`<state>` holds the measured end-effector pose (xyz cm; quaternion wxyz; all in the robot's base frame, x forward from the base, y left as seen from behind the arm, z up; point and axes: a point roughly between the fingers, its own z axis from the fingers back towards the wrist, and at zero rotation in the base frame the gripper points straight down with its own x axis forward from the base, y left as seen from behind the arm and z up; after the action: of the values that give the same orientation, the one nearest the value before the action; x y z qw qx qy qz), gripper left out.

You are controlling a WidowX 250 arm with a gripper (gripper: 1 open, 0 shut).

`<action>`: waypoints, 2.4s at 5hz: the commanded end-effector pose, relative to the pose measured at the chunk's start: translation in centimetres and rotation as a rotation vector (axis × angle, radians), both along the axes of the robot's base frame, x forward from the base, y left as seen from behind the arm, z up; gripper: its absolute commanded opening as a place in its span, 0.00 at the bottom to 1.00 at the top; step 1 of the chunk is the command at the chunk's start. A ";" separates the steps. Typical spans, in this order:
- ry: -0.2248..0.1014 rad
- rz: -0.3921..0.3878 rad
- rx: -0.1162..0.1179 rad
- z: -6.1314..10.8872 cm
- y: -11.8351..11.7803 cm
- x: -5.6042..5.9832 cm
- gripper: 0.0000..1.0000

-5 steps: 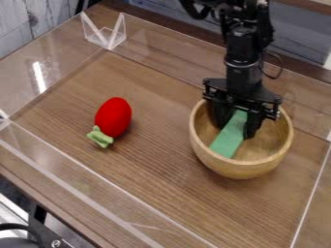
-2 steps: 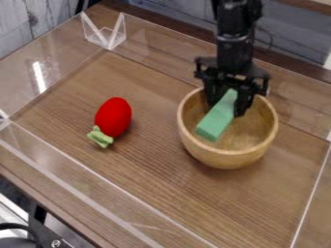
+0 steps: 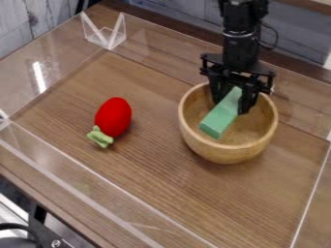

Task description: Remove the green block from the brown bowl and put it on the table

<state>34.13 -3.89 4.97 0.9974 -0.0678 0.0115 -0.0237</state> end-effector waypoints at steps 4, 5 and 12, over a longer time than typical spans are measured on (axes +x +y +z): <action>-0.057 -0.027 -0.008 -0.4 1.4 1.5 0.00; -0.055 0.037 -0.007 -1.1 2.2 1.8 0.00; -0.104 -0.189 -0.024 0.4 0.4 -0.2 0.00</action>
<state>33.36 -3.31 3.41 0.9901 -0.0787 -0.0038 -0.1165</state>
